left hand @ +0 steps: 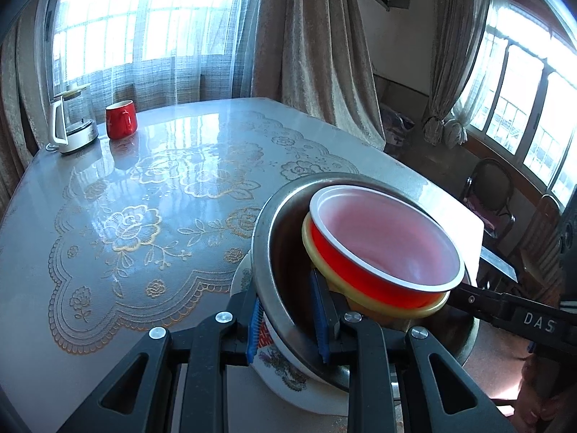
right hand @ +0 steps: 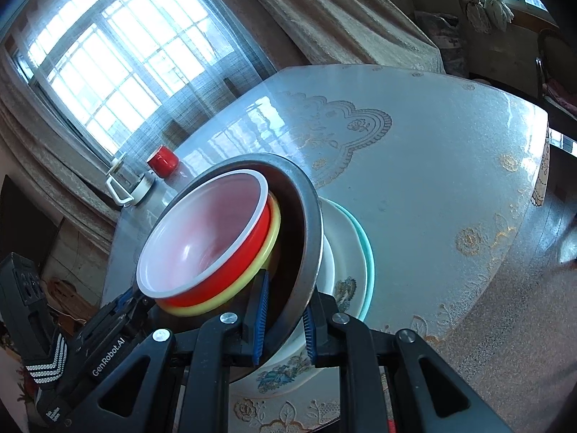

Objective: Organize plates and bowls
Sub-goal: 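Lift the nested steel bowl with both grippers and lower it onto the plate stack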

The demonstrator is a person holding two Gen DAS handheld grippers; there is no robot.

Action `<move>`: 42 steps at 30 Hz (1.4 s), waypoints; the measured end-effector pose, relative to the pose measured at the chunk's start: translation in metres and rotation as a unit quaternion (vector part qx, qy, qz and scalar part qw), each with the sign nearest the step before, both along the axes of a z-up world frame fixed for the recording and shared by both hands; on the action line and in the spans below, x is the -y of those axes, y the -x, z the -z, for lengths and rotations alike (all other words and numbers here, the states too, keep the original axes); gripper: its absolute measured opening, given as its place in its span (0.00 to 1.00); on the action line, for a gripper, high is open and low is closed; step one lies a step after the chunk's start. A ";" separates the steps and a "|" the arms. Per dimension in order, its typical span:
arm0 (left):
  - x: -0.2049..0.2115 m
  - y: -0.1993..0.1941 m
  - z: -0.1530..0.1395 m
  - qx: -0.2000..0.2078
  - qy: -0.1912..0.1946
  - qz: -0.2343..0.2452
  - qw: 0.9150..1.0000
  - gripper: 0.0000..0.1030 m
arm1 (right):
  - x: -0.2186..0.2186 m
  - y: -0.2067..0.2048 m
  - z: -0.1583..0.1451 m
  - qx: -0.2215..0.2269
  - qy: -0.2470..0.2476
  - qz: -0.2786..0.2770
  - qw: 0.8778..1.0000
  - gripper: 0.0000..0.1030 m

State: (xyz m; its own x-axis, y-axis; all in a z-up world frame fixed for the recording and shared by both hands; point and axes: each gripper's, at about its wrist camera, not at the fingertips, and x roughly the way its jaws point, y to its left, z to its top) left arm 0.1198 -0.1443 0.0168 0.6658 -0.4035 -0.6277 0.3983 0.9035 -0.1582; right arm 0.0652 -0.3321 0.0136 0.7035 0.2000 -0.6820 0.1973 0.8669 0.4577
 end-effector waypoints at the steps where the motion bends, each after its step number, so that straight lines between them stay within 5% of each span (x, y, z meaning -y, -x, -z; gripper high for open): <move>1: 0.000 0.000 0.001 -0.001 -0.001 0.000 1.000 0.24 | 0.001 0.000 0.001 -0.001 -0.002 0.000 1.000 0.17; 34: 0.004 -0.006 0.022 -0.019 -0.018 -0.019 0.999 0.24 | -0.008 -0.018 0.021 -0.029 0.000 -0.009 1.000 0.19; 42: 0.006 -0.003 0.027 -0.016 -0.022 -0.019 0.999 0.24 | -0.003 -0.004 0.012 -0.024 0.001 -0.002 1.000 0.29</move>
